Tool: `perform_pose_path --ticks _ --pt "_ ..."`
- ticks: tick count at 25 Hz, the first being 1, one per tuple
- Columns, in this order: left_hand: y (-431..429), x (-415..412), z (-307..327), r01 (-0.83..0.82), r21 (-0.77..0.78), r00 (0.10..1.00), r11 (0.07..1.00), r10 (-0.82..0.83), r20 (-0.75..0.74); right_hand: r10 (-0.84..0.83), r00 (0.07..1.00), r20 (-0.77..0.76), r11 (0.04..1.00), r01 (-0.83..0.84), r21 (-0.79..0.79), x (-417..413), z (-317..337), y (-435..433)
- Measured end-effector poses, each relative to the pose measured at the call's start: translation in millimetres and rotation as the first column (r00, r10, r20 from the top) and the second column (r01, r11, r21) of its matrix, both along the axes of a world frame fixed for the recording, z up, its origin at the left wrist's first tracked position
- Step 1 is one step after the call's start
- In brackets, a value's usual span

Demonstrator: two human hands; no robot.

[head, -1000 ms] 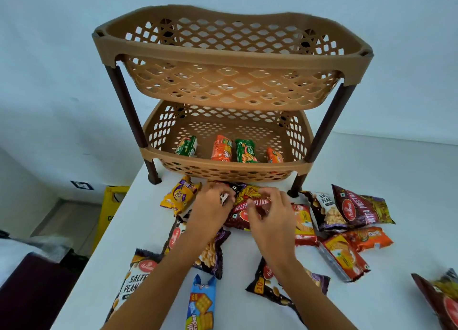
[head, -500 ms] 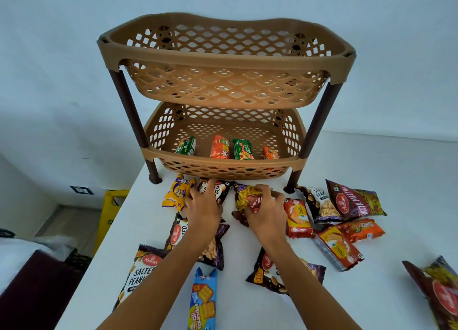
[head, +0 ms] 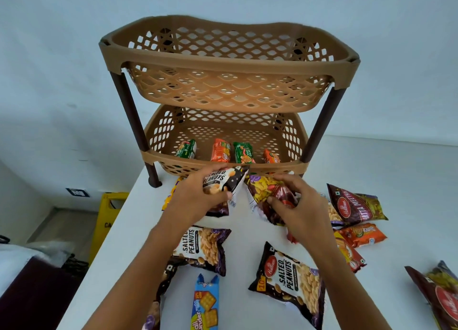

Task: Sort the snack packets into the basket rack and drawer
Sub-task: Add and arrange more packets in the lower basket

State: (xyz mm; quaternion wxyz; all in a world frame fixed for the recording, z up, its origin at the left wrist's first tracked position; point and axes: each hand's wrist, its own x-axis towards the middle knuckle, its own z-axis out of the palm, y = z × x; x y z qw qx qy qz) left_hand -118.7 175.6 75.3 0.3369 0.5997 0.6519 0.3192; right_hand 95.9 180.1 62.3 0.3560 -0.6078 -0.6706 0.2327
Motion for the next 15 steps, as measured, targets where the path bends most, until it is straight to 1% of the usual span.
perform_pose_path --ticks 2,3,5,7,9,11,12,15 --pt "7.1 -3.6 16.1 0.024 -0.026 0.979 0.999 -0.018 0.201 0.013 0.999 -0.038 1.0 -0.013 0.011 -2.8 16.2 14.0" --pt "10.3 -4.2 22.6 0.027 -0.029 0.963 0.999 -0.018 0.269 0.016 0.998 -0.056 1.0 -0.015 0.016 -5.4 21.6 21.1" --pt "19.0 -5.7 32.5 0.014 -0.007 0.936 1.0 -0.011 0.352 0.021 0.993 -0.114 1.0 -0.02 0.008 -12.6 32.0 34.5" --pt "31.0 -9.8 43.1 -0.015 0.013 0.922 1.0 0.008 0.387 0.02 0.984 -0.175 1.0 -0.02 0.003 -19.4 40.2 49.2" --pt "48.5 -13.4 48.4 -0.062 0.034 0.94 0.997 0.047 0.338 -0.002 0.962 -0.273 1.0 -0.005 -0.025 -26.6 44.0 68.2" --pt "74.2 -16.3 41.2 -0.132 0.083 0.956 0.988 0.105 0.275 -0.049 0.908 -0.416 0.993 -0.002 -0.121 -39.6 37.9 96.1" --pt "88.1 -15.7 35.9 -0.156 0.104 0.962 0.982 0.127 0.241 -0.086 0.891 -0.445 0.987 0.016 -0.159 -47.2 32.9 110.9" --pt "140.0 -23.2 19.6 -0.234 0.122 0.97 0.965 0.223 0.097 -0.159 0.911 -0.381 0.982 0.106 -0.156 -70.3 24.1 155.1"
